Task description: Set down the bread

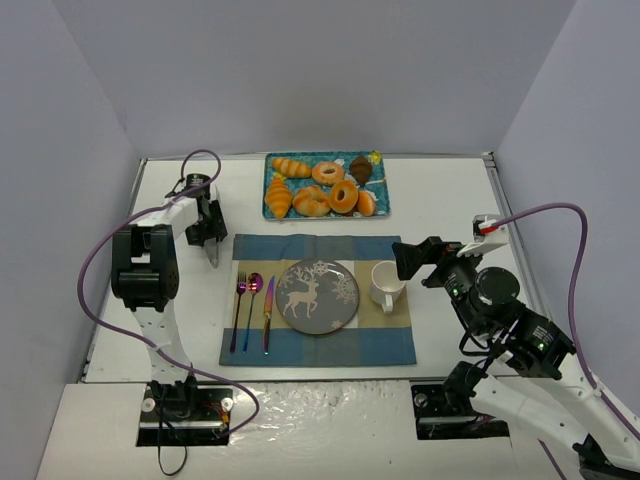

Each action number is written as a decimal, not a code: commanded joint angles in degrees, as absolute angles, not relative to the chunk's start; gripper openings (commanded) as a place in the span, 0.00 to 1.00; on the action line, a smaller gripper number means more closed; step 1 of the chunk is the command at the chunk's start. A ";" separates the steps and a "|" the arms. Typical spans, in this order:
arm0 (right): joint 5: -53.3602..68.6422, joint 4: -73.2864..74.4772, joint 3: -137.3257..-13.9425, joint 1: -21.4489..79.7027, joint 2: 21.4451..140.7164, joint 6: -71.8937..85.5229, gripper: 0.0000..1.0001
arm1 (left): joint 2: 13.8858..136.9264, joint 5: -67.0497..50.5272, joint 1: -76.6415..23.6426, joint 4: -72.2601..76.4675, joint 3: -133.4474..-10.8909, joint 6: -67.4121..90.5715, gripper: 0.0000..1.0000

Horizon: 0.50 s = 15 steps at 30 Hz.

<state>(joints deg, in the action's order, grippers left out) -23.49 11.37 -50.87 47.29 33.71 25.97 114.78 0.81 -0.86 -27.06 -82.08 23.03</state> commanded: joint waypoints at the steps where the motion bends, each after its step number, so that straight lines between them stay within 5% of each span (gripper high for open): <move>1: -23.40 7.69 -50.98 47.20 33.49 26.72 1.00 | 111.07 -1.14 -0.44 -25.75 -83.98 23.73 0.49; 15: -23.20 7.73 -50.83 47.26 34.07 27.07 1.00 | 101.68 -0.53 -0.44 -27.06 -84.79 24.05 0.45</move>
<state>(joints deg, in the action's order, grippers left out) -23.49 11.36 -50.75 47.29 33.26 26.67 109.27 -1.08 -0.87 -27.56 -82.09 23.23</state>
